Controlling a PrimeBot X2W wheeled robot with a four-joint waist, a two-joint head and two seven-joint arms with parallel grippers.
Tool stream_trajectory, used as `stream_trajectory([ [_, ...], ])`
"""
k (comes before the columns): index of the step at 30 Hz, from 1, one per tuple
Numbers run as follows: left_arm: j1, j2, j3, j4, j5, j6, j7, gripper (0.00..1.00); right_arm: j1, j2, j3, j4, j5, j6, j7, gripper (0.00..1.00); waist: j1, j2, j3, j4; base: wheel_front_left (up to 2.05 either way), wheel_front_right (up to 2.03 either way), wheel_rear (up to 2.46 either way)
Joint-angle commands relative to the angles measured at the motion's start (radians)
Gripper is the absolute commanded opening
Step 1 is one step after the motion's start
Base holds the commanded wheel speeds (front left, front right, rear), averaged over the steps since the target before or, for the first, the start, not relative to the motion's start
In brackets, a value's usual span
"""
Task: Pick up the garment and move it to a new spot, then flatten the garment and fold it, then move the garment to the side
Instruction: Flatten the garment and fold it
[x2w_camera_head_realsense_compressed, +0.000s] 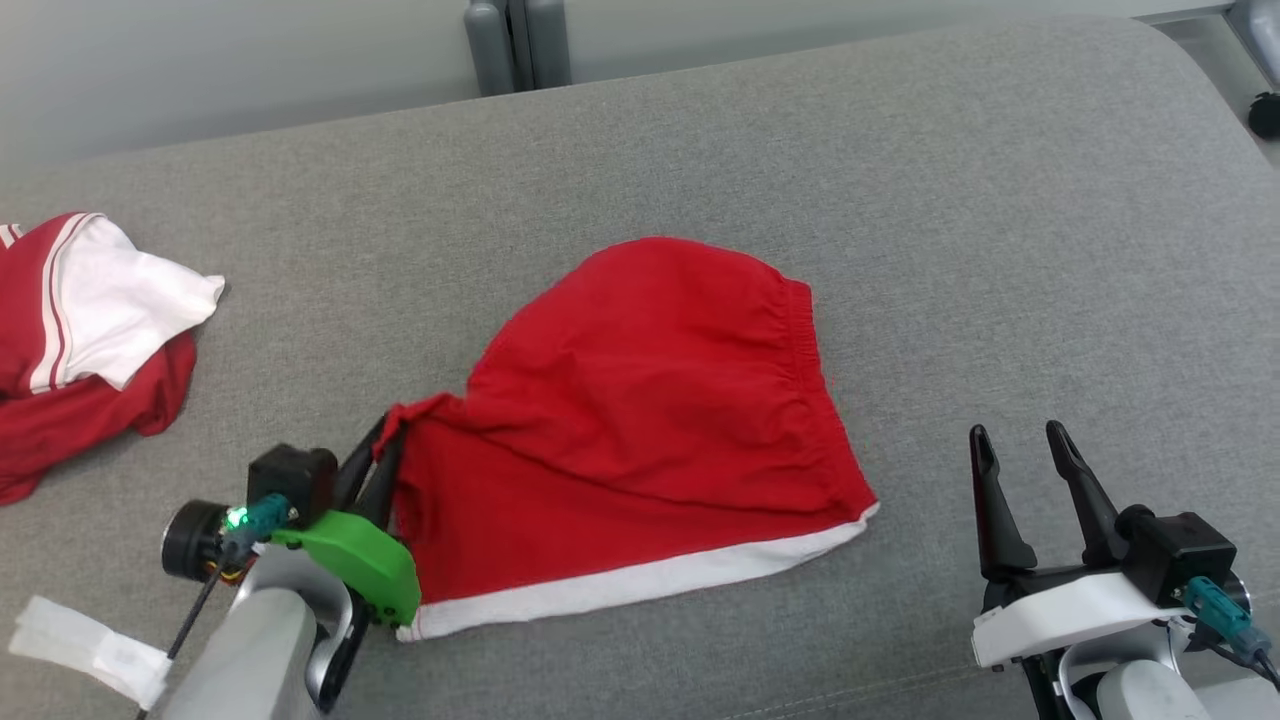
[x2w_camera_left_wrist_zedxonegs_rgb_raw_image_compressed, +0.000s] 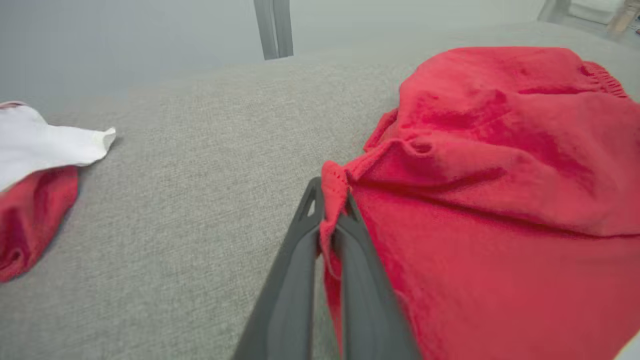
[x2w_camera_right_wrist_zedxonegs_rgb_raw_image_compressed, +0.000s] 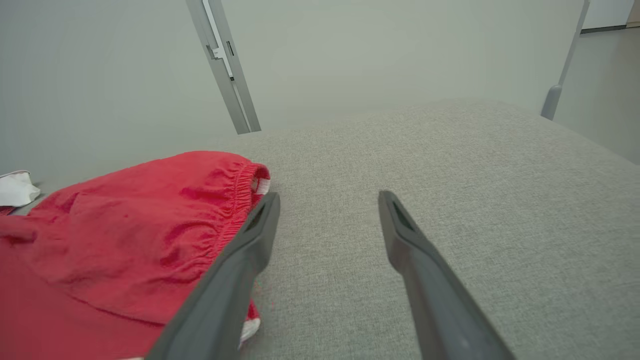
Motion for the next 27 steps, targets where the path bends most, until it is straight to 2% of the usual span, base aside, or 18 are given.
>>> stream_trajectory([
  [1,-0.016,0.006,0.013,-0.004,0.014,0.008,-0.006,0.00,-0.002,-0.002,0.000,0.001,-0.007,0.000,-0.003,1.00,0.0000,0.0000,-0.004,-0.006,0.00,0.00,0.00],
  [4,-0.017,0.005,0.028,0.012,0.012,0.007,-0.006,0.01,-0.006,0.000,0.006,0.004,-0.008,0.000,-0.003,1.00,0.0000,0.0000,-0.008,-0.014,0.00,0.00,0.00],
  [5,-0.014,0.001,0.028,0.016,0.012,0.005,-0.007,0.28,-0.007,0.001,0.008,0.005,-0.008,0.000,-0.003,1.00,0.0000,0.0000,-0.009,-0.016,0.00,0.00,0.00],
  [6,-0.012,-0.002,0.030,0.016,0.016,0.004,-0.007,1.00,-0.009,0.002,0.010,0.006,-0.007,0.000,-0.003,1.00,0.0000,0.0000,-0.011,-0.018,0.00,0.00,0.00],
  [11,0.040,-0.016,0.088,-0.049,0.028,0.021,-0.006,1.00,0.002,0.006,0.011,0.005,-0.003,0.000,-0.003,1.00,0.0000,0.0000,-0.032,-0.008,0.00,0.00,0.00],
  [20,0.225,-0.065,0.282,-0.320,0.097,0.064,-0.006,1.00,0.026,-0.010,0.029,-0.026,-0.018,0.000,-0.003,1.00,0.0000,0.0000,-0.087,0.043,0.00,0.00,0.00],
  [27,0.344,-0.079,0.395,-0.460,0.158,0.054,-0.005,1.00,0.029,-0.046,0.067,-0.056,-0.037,0.000,-0.003,1.00,0.0000,0.0000,-0.119,0.079,0.00,0.00,0.00],
])
